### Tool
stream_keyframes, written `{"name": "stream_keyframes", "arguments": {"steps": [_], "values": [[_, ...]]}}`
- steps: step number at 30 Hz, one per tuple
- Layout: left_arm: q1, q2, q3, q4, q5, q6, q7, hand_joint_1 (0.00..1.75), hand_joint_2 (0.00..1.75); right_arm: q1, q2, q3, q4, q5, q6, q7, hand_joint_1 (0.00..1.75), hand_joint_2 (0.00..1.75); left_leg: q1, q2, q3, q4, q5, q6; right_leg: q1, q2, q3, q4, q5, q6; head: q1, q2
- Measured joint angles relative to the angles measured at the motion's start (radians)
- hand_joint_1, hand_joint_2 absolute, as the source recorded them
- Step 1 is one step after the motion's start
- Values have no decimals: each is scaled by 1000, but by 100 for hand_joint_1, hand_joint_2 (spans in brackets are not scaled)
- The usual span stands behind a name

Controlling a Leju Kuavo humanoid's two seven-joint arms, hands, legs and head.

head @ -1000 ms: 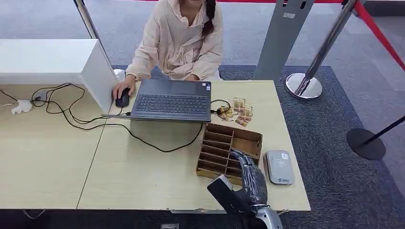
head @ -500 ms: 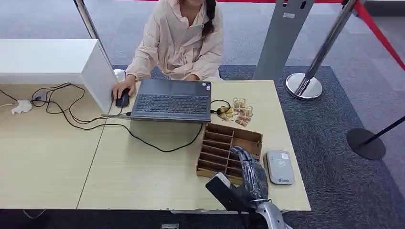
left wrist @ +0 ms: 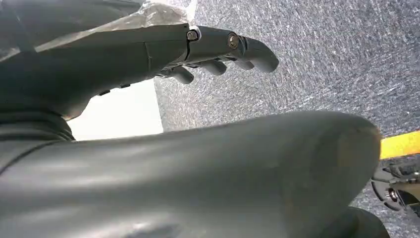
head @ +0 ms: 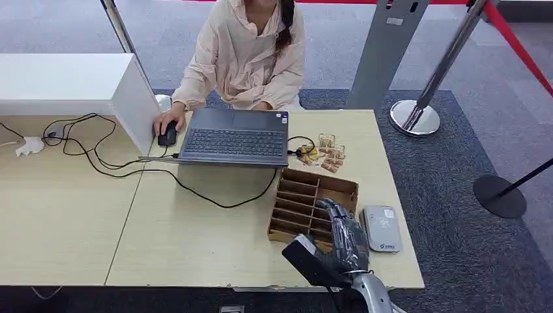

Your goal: Pass the card to the sensor for recognition and then transmit it.

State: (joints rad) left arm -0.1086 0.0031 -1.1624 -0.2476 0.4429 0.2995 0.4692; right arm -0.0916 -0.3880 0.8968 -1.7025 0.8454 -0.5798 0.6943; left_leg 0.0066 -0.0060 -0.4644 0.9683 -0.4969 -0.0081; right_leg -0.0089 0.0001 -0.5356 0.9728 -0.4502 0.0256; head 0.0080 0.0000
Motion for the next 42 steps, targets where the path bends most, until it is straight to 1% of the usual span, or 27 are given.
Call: {"name": "stream_keyframes", "arguments": {"steps": [8,21,27,29,42], "values": [[0,2,0,0,-3,2,-2,0,0,6,0,-8,1,5,7,0,51,175,0,0,0,0,0,0,0,0,0,0,0,0,0,0],[0,3,0,0,-3,2,-2,0,0,28,0,-41,5,84,43,1,51,175,0,0,0,0,0,0,0,0,0,0,0,0,0,0],[0,3,0,0,-3,1,-2,0,0,45,1,-66,7,135,73,1,51,175,0,0,0,0,0,0,0,0,0,0,0,0,0,0],[0,3,0,0,-3,0,-2,0,0,51,2,-75,7,144,77,1,47,175,0,0,0,0,0,0,0,0,0,0,0,0,0,0],[0,6,0,0,-3,0,-2,0,0,59,11,-97,14,157,89,1,47,175,0,0,0,0,0,0,0,0,0,0,0,0,0,0]]}}
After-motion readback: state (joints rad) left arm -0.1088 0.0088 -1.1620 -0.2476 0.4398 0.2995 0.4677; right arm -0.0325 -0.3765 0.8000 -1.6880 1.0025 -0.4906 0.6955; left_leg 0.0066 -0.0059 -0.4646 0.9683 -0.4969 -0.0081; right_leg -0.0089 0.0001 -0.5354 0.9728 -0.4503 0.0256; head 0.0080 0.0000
